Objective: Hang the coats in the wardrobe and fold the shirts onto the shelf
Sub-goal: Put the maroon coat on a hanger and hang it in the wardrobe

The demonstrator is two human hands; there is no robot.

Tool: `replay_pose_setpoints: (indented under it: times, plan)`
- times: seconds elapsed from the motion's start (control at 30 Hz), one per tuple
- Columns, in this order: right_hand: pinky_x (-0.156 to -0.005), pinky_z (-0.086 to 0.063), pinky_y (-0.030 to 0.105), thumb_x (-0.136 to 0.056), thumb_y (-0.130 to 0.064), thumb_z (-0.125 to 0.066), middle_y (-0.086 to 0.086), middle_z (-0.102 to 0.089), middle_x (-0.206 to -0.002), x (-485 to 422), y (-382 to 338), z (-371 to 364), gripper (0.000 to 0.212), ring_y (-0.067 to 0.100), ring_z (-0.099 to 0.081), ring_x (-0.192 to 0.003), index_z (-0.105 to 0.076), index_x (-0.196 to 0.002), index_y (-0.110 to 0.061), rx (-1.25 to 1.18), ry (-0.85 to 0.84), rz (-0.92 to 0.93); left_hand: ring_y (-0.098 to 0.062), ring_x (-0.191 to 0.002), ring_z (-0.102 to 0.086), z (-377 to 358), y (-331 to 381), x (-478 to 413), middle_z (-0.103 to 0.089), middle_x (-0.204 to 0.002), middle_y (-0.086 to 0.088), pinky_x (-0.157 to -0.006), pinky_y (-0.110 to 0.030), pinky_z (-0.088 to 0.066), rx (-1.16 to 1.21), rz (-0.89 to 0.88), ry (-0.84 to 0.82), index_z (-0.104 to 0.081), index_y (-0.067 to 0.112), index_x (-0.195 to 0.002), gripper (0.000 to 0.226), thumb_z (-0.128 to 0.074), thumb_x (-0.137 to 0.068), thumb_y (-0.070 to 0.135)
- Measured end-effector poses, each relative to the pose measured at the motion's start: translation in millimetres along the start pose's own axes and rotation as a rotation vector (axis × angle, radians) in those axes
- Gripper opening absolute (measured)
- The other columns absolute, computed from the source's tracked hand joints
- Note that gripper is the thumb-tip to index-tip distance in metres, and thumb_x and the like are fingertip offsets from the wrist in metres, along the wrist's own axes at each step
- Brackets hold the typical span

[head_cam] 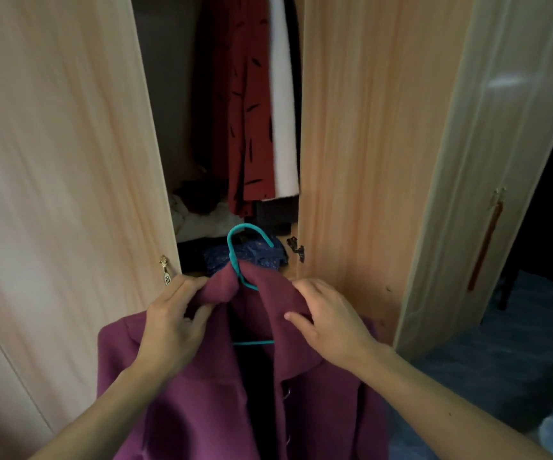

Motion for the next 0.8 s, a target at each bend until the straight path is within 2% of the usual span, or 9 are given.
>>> replay_pose_setpoints:
  times: [0.1,0.17,0.23,0.33,0.47,0.57,0.67,0.8]
  plan:
    - [-0.083,-0.049,0.028,-0.091,-0.031,-0.066,-0.009,-0.05,-0.102,-18.7,-9.8,-7.7,0.026,0.007,-0.053,-0.087,-0.054,-0.111,-0.018,-0.039,0.027,0.032,0.008,-0.087,-0.051,7.4,-17.3,0.6,-0.058,-0.093,0.01,-0.083,-0.003,-0.035,0.028,0.001,0.016,-0.067,0.007,-0.099,0.025,-0.075,-0.075,0.005]
    - [-0.078,-0.05,0.027,-0.091,-0.032,-0.066,-0.01,-0.047,-0.098,-31.8,-15.1,-14.1,0.024,0.006,-0.051,-0.082,-0.054,-0.106,-0.018,-0.06,0.045,0.044,0.008,-0.089,-0.052,12.1,-30.8,-4.5,-0.058,-0.093,0.01,-0.083,-0.005,-0.036,0.045,-0.001,0.007,-0.066,0.008,-0.101,0.027,-0.075,-0.076,0.007]
    - [-0.075,-0.051,0.028,-0.09,-0.031,-0.068,-0.01,-0.048,-0.096,-46.0,-18.9,-21.7,0.023,0.007,-0.053,-0.08,-0.056,-0.104,-0.018,-0.104,0.08,0.044,0.001,-0.086,-0.054,15.9,-45.0,-13.7,-0.059,-0.093,0.007,-0.081,-0.008,-0.04,0.053,-0.004,-0.015,-0.066,0.009,-0.104,0.028,-0.076,-0.078,0.01]
    - [-0.075,-0.05,0.025,-0.086,-0.026,-0.073,-0.011,-0.049,-0.094,-68.6,-22.1,-34.1,0.023,0.006,-0.054,-0.081,-0.057,-0.1,-0.018,-0.14,0.169,0.029,-0.013,-0.083,-0.059,21.1,-67.7,-29.7,-0.061,-0.094,0.004,-0.077,-0.023,-0.047,0.027,-0.025,-0.056,-0.066,0.01,-0.106,0.03,-0.08,-0.08,0.011]
    - [-0.076,-0.042,0.009,-0.083,-0.019,-0.076,-0.013,-0.049,-0.092,-89.3,-24.0,-49.7,0.022,-0.001,-0.052,-0.082,-0.059,-0.097,-0.017,-0.133,0.257,0.026,-0.012,-0.085,-0.059,25.1,-97.7,-45.2,-0.06,-0.098,0.004,-0.075,-0.028,-0.049,0.013,-0.062,-0.14,-0.064,0.012,-0.112,0.033,-0.078,-0.083,0.022]
    - [-0.074,-0.041,0.007,-0.083,-0.015,-0.077,-0.015,-0.049,-0.091,-95.0,-22.1,-58.1,0.022,0.0,-0.055,-0.082,-0.059,-0.096,-0.019,-0.145,0.306,0.022,-0.009,-0.087,-0.057,23.5,-112.8,-55.2,-0.059,-0.099,0.007,-0.079,-0.026,-0.048,-0.004,-0.114,-0.218,-0.062,0.016,-0.114,0.036,-0.075,-0.085,0.033]
    - [-0.072,-0.039,0.003,-0.081,-0.011,-0.077,-0.021,-0.05,-0.091,-96.6,-16.0,-64.1,0.026,-0.003,-0.056,-0.082,-0.059,-0.097,-0.021,-0.158,0.345,0.022,-0.007,-0.095,-0.057,19.0,-122.1,-63.5,-0.059,-0.104,0.009,-0.086,-0.022,-0.045,-0.018,-0.143,-0.308,-0.06,0.019,-0.12,0.041,-0.061,-0.092,0.048]
    - [-0.07,-0.04,0.003,-0.079,-0.01,-0.079,-0.023,-0.05,-0.091,-106.5,-2.0,-65.3,0.032,-0.003,-0.057,-0.081,-0.057,-0.096,-0.027,-0.166,0.39,0.024,-0.009,-0.111,-0.051,22.2,-134.5,-85.6,-0.057,-0.117,0.009,-0.098,-0.026,-0.041,-0.064,-0.177,-0.333,-0.057,0.019,-0.127,0.052,-0.03,-0.102,0.056]
Point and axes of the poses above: each hand's wrist, its own x-axis away from the middle knuckle, its own z-axis out of the back of the hand, y = z × x, the point moved 5 cm from there along -x, towards the middle knuckle
